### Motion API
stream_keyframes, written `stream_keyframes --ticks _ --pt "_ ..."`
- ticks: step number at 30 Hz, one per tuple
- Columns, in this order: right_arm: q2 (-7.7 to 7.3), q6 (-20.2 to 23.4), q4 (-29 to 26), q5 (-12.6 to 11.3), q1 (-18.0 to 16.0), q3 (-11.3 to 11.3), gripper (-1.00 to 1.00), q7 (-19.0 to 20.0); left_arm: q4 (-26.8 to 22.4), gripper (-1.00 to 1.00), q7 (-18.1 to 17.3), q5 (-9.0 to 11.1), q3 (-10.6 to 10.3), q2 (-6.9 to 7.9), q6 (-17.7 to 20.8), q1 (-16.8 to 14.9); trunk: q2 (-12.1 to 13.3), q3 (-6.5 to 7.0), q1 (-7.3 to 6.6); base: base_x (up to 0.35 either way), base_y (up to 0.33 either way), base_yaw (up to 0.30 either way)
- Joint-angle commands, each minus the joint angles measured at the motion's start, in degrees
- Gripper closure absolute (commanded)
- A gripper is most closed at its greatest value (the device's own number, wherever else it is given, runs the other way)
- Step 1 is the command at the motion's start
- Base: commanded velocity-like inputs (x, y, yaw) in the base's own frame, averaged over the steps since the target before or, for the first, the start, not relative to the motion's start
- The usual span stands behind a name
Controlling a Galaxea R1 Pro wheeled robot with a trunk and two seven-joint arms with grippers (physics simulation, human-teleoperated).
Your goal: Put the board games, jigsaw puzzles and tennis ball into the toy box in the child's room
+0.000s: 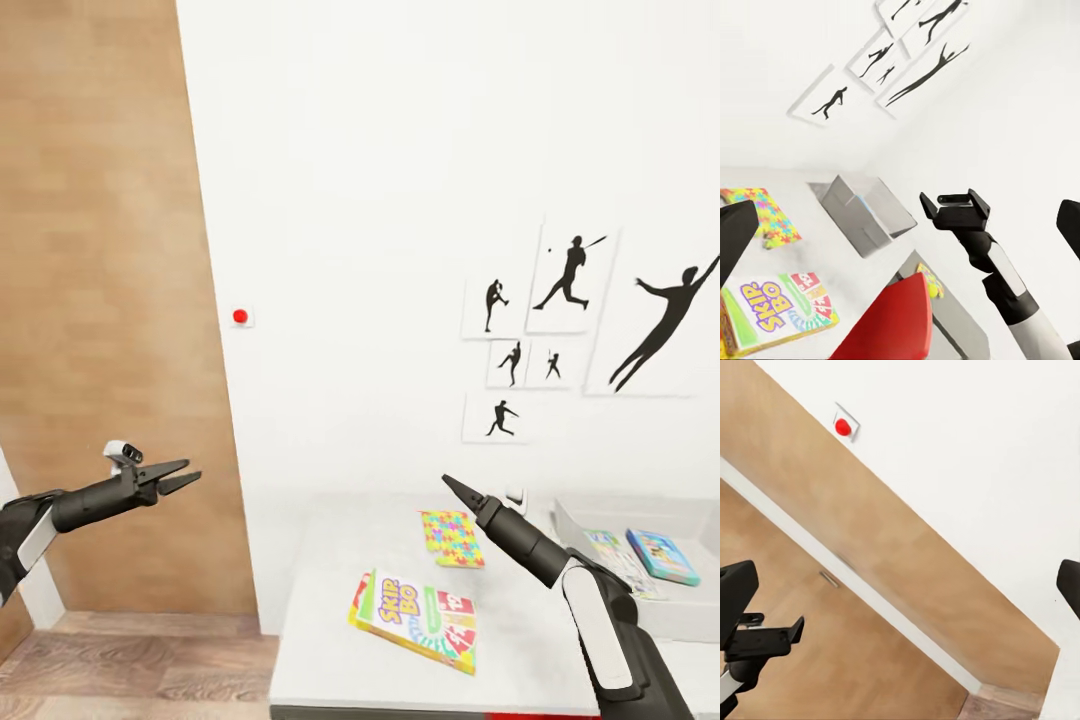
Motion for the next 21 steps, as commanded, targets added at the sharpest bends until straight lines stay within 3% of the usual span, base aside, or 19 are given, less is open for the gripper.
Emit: stream_keyframes --ticks 1,8,21 --pt "0.00 0.39 -0.02 -0.24 -0.03 -0.07 -1.00 0.04 0.03 -1.00 -0.17 0.06 -0.05 0.02 0.61 -0.01 -0.05 0.02 0.03 0.000 0.279 0.246" --pt "0.04 0.38 -0.05 -0.26 -0.04 -0.07 -1.00 -0.03 0.03 -1.00 -0.17 0.08 -0.07 -0.03 0.61 -0.01 -0.05 0.14 0.03 0.000 0.258 0.117" --pt "0.06 0.47 0.84 -0.46 -0.05 -0.05 -1.00 -0.06 0.03 -1.00 -0.17 0.08 -0.06 0.01 0.61 0.05 -0.05 -0.26 0.03 0.000 0.061 0.005"
